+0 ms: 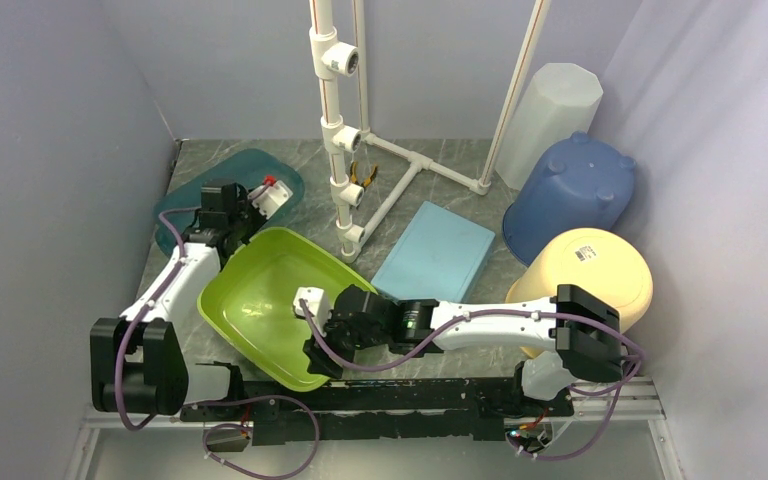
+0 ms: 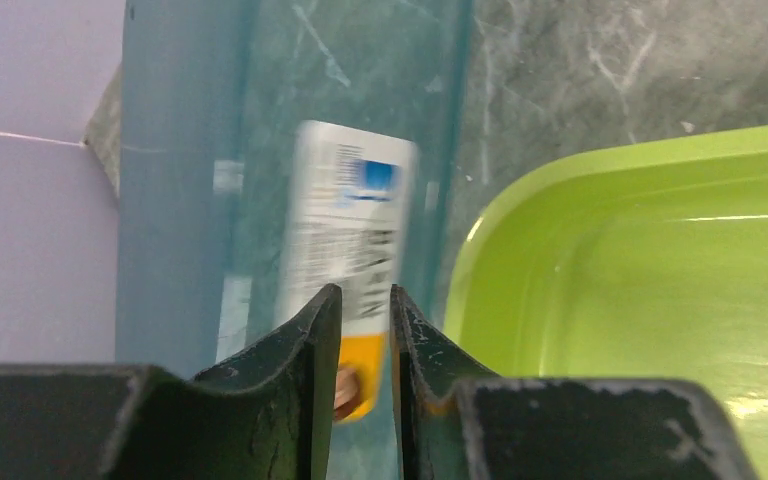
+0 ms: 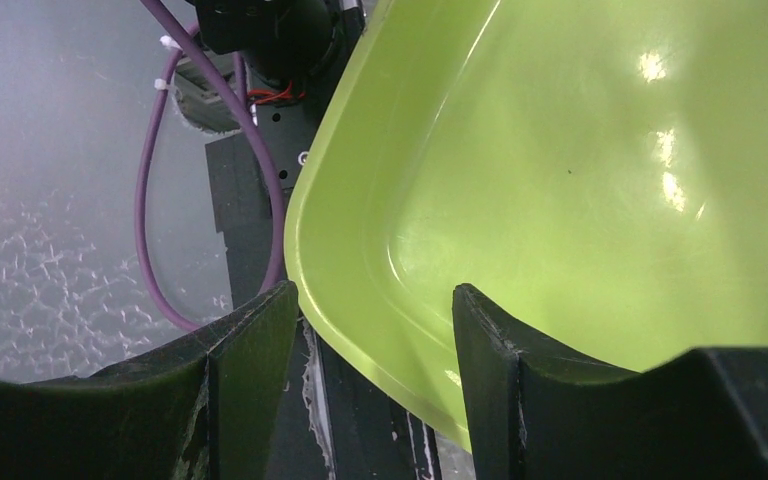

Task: Turn the large container upside down
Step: Move the container to the center of the board.

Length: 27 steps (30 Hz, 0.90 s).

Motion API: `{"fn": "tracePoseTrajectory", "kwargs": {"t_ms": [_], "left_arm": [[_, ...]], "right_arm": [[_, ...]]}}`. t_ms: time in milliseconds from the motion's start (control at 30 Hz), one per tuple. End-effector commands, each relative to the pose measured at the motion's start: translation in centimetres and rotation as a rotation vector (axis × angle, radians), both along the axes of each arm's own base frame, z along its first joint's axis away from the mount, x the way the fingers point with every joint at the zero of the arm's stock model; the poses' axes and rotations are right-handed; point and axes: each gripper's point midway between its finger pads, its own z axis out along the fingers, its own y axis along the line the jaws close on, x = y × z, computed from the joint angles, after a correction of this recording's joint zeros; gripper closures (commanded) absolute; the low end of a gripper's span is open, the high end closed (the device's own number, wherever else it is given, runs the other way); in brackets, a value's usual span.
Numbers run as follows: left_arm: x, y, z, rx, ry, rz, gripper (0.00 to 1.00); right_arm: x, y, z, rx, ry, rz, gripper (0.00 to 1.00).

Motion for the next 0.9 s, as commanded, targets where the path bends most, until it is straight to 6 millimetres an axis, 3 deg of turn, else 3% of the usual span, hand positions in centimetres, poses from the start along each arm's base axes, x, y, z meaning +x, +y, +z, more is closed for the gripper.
{"fn": "tracePoseTrajectory", "kwargs": {"t_ms": [0,133,233,300,367,500,600,667,733,867], "left_arm": [[-1.1,-1.4,1.2,-0.102,0.003,-0.02,0.7],[-2.2,-2.0,1.1,-0.168,0.022,-0.005,0.63],[-2.5,-1.7,2.5,-0.235,-0.013,0.076,0.6],[-2.1,-0.6,4.0,-0.283,-0.069,0.195,0.53],[-1.8,0.7,5.3,-0.348,-0.095,0.353,0.34],[-1.9,4.9,6.6,-0.506,-0.111,0.709,0.2],[-3.0,9.5,6.3,-0.701,-0.114,1.0,0.14],[-4.1,11.3,5.5,-0.771,-0.091,1.148,0.11],[-4.8,12.6,4.7,-0.813,-0.063,1.268,0.08],[-4.2,13.8,1.2,-0.837,0.105,1.387,0.07]], "right_arm": [[-0.1,1.4,1.6,0.05,0.007,0.007,0.38],[-0.3,1.6,1.4,0.051,0.018,0.016,0.38],[-0.4,1.7,1.5,0.05,0.018,0.02,0.38],[-0.4,1.7,1.5,0.051,0.016,0.02,0.38],[-0.3,1.7,1.6,0.051,0.014,0.02,0.38],[-0.2,1.8,1.7,0.055,0.013,0.013,0.38],[-0.2,1.9,1.7,0.05,0.015,0.013,0.38],[-0.2,2.1,1.8,0.051,0.017,0.012,0.38],[-0.2,2.1,1.8,0.049,0.017,0.012,0.38],[-0.3,2.0,1.5,0.029,0.019,0.018,0.38]]}}
